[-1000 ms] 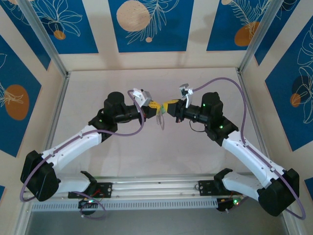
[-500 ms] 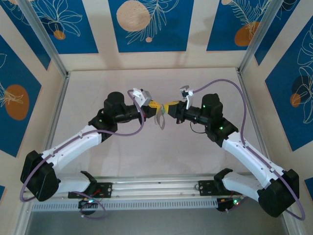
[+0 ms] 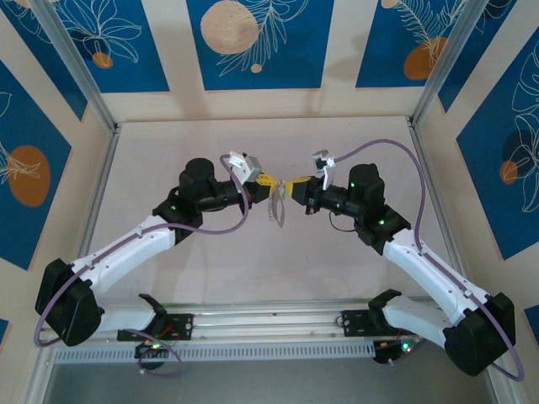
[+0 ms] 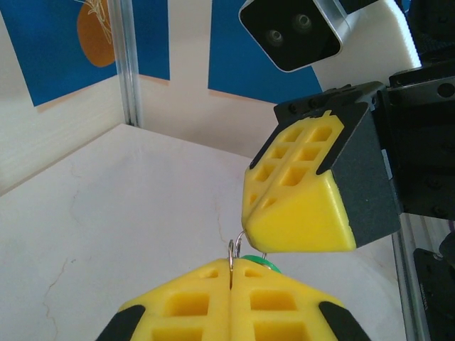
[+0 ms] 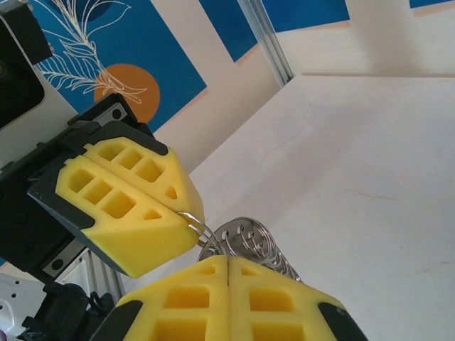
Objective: Put the keys on the keyring
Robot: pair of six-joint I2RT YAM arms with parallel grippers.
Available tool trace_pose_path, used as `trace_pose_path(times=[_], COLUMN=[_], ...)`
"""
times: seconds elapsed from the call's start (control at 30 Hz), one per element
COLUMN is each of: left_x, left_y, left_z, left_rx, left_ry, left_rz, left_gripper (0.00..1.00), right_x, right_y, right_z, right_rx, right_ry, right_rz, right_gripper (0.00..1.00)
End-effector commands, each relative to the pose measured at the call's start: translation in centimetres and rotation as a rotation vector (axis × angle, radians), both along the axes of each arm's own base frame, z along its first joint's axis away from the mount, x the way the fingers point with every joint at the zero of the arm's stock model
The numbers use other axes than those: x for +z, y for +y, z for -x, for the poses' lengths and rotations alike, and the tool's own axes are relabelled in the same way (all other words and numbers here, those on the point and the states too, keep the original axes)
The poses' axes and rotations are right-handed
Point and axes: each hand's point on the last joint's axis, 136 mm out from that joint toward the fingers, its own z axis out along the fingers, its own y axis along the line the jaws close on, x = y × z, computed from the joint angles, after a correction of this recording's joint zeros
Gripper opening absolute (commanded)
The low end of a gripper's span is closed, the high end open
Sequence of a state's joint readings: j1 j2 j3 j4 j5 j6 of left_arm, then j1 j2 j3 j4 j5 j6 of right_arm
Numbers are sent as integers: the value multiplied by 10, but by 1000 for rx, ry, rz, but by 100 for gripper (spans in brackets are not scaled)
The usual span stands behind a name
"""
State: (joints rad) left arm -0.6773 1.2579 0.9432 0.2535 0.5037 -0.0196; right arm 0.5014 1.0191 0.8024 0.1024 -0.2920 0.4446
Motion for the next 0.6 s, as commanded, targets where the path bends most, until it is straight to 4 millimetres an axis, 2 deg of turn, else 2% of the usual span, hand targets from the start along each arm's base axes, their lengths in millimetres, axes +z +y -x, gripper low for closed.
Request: trace_pose_path(times=[0.0, 0.43, 0.5, 0.57], left_x=[32, 41, 40, 41], left_y=[2, 1, 0, -1], left_z=[6, -1, -2, -4], left_rx=[3, 30, 34, 34], left_ry=[-78, -50, -35, -21], left_rz=[85, 180, 199, 220], left_gripper=[0, 0, 0, 0], right_x=[-3, -17, -15, -10], right_y=[-2, 2, -8, -20], right_z=[3, 11, 7, 5], right_rx=[7, 35, -3, -48], right_ry=[15, 80, 87, 88], right_rz=[-13, -19, -31, -55], right_gripper=[0, 1, 23, 36])
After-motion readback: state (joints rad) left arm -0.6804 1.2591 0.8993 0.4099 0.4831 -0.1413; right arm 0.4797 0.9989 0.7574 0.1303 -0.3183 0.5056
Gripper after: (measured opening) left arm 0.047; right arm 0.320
